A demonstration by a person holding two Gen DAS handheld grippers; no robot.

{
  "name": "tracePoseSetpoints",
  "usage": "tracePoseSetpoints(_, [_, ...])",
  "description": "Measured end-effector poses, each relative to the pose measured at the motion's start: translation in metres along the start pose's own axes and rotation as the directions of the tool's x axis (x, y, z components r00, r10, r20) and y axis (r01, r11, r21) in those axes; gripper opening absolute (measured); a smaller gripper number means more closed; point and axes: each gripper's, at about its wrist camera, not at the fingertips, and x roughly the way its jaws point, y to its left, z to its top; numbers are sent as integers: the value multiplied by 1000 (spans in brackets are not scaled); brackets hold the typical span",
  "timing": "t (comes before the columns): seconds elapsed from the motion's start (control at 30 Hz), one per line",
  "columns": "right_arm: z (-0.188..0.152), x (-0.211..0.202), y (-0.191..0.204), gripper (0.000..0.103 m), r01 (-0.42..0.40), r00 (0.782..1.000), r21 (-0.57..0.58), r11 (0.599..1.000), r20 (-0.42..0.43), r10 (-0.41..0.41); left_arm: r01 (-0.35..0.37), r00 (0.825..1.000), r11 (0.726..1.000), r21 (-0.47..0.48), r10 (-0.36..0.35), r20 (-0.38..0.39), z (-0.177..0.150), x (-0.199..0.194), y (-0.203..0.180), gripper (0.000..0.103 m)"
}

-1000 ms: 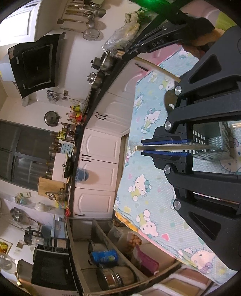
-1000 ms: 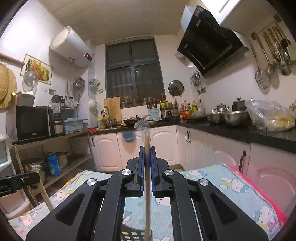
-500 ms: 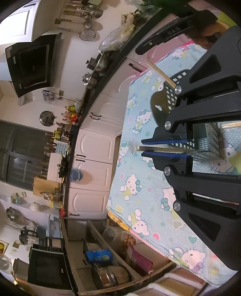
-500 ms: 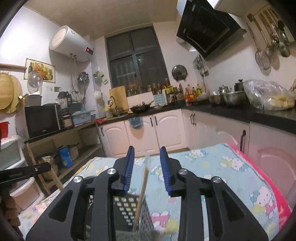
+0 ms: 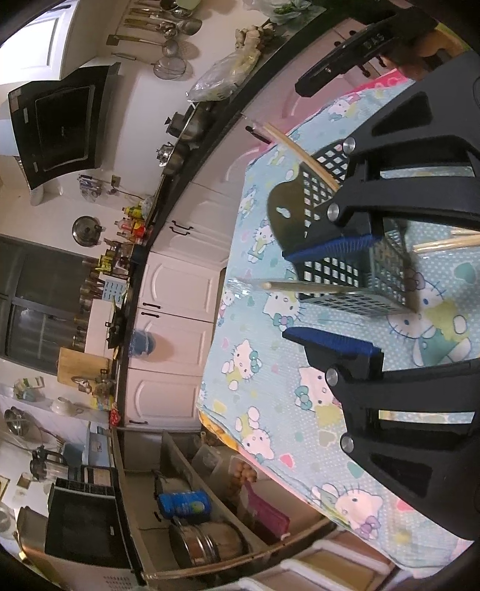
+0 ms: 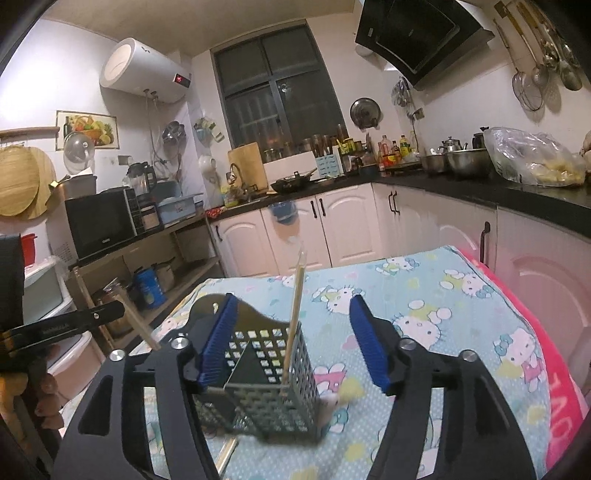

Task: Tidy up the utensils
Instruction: 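Lower the chopsticks into the green holder and open both tools, then withdraw both open tools from the holder back toward the chopsticks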

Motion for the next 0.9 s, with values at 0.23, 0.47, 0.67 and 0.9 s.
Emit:
tracePoseSetpoints(0.23, [-6,-19,10,74,12,1000,-43,999,-21,-13,-3,1000,999,-32,3,-18,-15,-13,7,58])
tracePoseSetpoints(0.47, [-11,-35,20,79,1,999,-72,997,-35,-4,9,1000,998,-54,-11,-28,-28,-28,13,83])
tracePoseSetpoints(0.67, [-18,-48,30,83,-16,998,-99,995,-68,10,23,999,996,-81,-27,-42,-42,-42,17,91])
tracePoseSetpoints(0.9, [-25,-59,38,83,-42,994,-107,993,-109,30,22,997,991,-133,-31,-64,-59,-55,31,91])
